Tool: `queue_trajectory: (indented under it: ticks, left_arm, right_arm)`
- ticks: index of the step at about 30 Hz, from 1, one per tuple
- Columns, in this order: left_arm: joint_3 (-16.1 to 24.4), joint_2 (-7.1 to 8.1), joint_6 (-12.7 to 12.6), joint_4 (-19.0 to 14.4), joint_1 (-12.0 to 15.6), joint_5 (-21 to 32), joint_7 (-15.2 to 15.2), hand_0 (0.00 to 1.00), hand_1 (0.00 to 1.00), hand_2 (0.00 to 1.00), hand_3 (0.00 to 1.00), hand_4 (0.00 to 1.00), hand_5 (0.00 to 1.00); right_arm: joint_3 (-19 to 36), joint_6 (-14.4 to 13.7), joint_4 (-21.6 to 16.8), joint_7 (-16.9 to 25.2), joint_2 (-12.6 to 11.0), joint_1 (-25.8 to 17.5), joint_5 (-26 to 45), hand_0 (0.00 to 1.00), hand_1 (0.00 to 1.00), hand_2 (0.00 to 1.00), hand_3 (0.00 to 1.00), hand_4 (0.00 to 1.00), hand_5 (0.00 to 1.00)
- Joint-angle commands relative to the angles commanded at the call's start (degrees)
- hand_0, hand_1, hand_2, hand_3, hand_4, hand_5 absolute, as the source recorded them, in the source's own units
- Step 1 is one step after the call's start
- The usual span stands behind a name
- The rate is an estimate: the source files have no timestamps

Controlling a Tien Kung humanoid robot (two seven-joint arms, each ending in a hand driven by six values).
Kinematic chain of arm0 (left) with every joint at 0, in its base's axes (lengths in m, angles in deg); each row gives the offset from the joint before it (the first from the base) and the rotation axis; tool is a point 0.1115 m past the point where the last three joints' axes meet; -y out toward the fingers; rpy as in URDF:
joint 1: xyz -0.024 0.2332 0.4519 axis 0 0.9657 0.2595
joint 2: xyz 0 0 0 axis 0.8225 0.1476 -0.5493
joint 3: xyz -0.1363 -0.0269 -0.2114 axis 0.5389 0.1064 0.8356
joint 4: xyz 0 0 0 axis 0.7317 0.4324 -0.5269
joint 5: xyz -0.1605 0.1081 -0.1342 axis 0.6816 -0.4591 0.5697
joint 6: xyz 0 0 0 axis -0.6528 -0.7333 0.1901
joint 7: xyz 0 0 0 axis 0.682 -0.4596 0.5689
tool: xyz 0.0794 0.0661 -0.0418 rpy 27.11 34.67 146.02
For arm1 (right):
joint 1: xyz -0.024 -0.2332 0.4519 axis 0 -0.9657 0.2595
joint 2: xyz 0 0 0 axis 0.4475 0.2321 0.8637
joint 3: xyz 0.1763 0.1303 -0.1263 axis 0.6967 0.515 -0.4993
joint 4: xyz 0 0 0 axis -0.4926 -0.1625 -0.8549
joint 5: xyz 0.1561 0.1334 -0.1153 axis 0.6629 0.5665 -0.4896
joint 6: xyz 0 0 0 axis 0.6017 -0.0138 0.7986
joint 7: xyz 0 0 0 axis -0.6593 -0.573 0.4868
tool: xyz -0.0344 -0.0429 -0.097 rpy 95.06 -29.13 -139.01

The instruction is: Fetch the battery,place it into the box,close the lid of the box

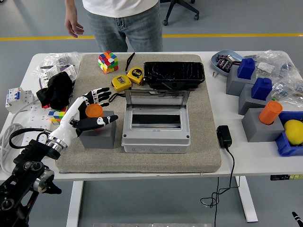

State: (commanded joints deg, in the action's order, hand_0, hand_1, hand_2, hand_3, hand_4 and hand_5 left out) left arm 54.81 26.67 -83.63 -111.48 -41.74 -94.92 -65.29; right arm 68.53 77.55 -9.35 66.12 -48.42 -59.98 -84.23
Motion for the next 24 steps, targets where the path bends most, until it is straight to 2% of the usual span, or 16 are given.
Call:
queue_trajectory:
  ticks: [1, 2, 7, 8, 19, 20, 24]
  left_arm:
    - [0.0, -0.02, 0.0, 0.1, 0.0, 0.2, 0.0, 0.732, 0.825, 0.755, 0.759, 0.998, 0.002]
    - [0.0, -0.05, -0.1, 0.2, 0.0, 0.3, 0.1, 0.704, 0.793, 0.706, 0.711, 0.998, 0.002]
    - [0.0, 0.03, -0.2, 0.4, 0.1, 0.0, 0.2, 0.704, 0.793, 0.706, 0.711, 0.998, 0.002]
    - [0.0, 0.05, -0.2, 0.4, 0.1, -0.1, 0.2, 0.693, 0.773, 0.664, 0.655, 0.998, 0.002]
    - [0.5, 0.00, -0.4, 0.9, 0.5, -0.8, 0.3, 0.695, 0.764, 0.652, 0.644, 0.998, 0.005]
    - [0.5, 0.00, -0.4, 0.9, 0.5, -0.8, 0.4, 0.678, 0.727, 0.576, 0.542, 0.998, 0.002]
    - [0.6, -0.10, -0.7, 0.8, 0.2, -1.1, 0.4, 0.678, 0.727, 0.576, 0.542, 0.998, 0.002]
  right_arm:
    - [0.0, 0.0, 0.0, 0.0, 0.0, 0.0, 0.0, 0.990, 0.944, 0.877, 0.876, 0.998, 0.998]
    - [0.0, 0.0, 0.0, 0.0, 0.0, 0.0, 0.0, 0.989, 0.943, 0.876, 0.875, 0.998, 0.998]
    - [0.0, 0.0, 0.0, 0.0, -0.1, 0.0, 0.1, 0.989, 0.943, 0.876, 0.875, 0.998, 0.998]
    - [0.0, 0.0, 0.0, 0.0, -0.1, -0.1, 0.1, 0.988, 0.942, 0.875, 0.875, 0.998, 0.998]
    - [0.1, 0.0, 0.0, 0.0, -0.1, 0.0, 0.2, 0.988, 0.942, 0.875, 0.875, 0.998, 0.998]
    - [0.1, 0.0, 0.0, 0.0, -0.1, 0.0, 0.2, 0.987, 0.941, 0.875, 0.874, 0.998, 0.998]
    - [0.3, 0.0, 0.0, 0.0, -0.1, 0.1, 0.1, 0.987, 0.941, 0.875, 0.874, 0.998, 0.998]
